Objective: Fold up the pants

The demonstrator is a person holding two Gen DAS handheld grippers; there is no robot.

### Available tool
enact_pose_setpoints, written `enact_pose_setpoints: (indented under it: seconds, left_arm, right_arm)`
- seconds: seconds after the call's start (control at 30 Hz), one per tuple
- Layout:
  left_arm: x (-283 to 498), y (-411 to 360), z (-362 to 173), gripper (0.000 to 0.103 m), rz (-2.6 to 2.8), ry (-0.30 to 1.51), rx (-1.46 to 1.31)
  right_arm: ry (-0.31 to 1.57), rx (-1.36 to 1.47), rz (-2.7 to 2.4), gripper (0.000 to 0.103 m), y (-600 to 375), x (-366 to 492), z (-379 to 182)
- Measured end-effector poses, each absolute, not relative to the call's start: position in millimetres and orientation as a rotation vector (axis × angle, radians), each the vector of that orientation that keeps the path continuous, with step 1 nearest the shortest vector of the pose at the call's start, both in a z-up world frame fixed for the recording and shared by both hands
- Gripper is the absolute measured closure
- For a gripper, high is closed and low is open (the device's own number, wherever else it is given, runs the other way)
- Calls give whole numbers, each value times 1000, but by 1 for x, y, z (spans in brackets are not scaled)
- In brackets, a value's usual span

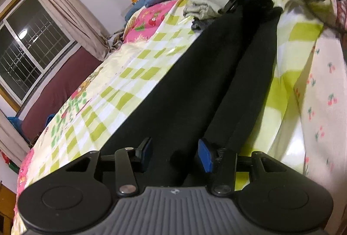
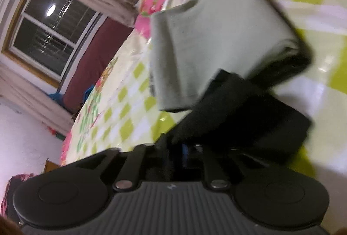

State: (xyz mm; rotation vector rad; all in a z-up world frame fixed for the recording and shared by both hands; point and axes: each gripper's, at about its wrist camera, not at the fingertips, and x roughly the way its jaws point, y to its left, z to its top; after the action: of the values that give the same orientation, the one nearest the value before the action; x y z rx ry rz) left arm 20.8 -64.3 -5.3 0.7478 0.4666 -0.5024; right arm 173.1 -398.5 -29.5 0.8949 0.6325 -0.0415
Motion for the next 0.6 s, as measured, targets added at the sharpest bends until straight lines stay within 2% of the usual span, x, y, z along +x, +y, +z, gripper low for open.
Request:
enact_pose_setpoints:
  seconds: [0.1,0.23,0.47,0.6]
  left_arm:
    - [21,-70,-1,41,-500,435,745]
    - [20,-78,5,40,-522,392,723]
    - [17,-109,3,22,-423,241,707]
    - [20,-134,-13,20,-371,160,803]
  right_arm:
    - [612,887,-37,95,-397,186,-19]
    - [541,902,53,95,-387,187,15]
    - [500,859,208,95,-356,196,76]
    - [461,837,257,95,-342,198,103]
